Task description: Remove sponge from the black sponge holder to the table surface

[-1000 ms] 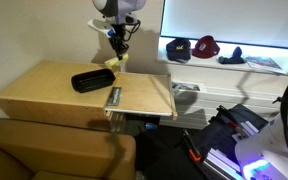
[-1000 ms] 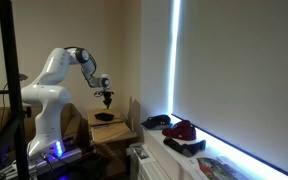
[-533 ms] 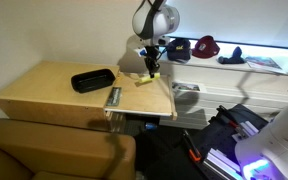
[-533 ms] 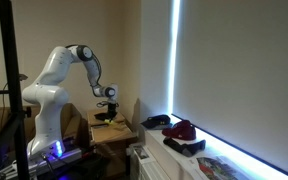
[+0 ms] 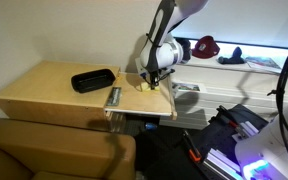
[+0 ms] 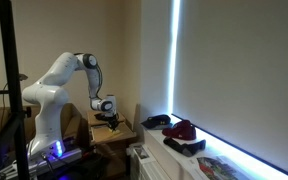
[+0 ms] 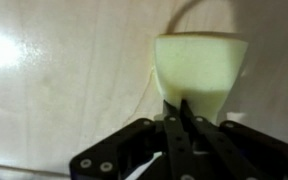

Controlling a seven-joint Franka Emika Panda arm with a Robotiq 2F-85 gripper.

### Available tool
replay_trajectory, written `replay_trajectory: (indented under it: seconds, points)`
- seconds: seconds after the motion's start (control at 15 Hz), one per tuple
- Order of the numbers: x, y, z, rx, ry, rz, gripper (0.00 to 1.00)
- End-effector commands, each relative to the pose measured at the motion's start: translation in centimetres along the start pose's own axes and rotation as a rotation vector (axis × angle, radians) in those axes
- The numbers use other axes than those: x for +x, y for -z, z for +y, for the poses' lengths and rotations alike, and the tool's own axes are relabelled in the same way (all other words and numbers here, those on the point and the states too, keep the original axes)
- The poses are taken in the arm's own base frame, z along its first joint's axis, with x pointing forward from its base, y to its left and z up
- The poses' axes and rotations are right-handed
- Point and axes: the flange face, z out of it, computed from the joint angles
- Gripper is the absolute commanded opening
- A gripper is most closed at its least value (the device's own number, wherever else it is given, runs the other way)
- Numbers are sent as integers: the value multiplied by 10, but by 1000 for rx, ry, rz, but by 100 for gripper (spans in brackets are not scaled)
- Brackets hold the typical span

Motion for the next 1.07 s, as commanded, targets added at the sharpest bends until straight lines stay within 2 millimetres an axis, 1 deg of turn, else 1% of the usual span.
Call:
replay_trajectory:
  seconds: [0.0, 0.07, 0.2, 0.27, 0.33, 0.4, 0.47, 0.6, 0.67, 0.8, 0.87, 0.93, 1.0]
  points:
    - [2, -27, 7, -4, -46, 11, 33]
    - [12, -22, 10, -16, -43, 8, 39]
    - [13, -7, 4, -16, -21, 5, 52]
    - [12, 6, 2, -8, -7, -1, 61]
    - [13, 14, 0, -10, 3, 5, 68]
    - [14, 30, -1, -2, 24, 0, 75]
    - [12, 42, -2, 3, 48, -16, 81]
    - [2, 78, -1, -10, 118, -60, 96]
    - [-10, 98, 1, -17, 171, -95, 99]
    - [-33, 145, 6, -4, 244, -177, 100]
    - [-29, 102, -9, 1, 179, -114, 100]
    - [-37, 122, -9, 13, 191, -138, 100]
    - [-38, 127, -10, 19, 187, -140, 100]
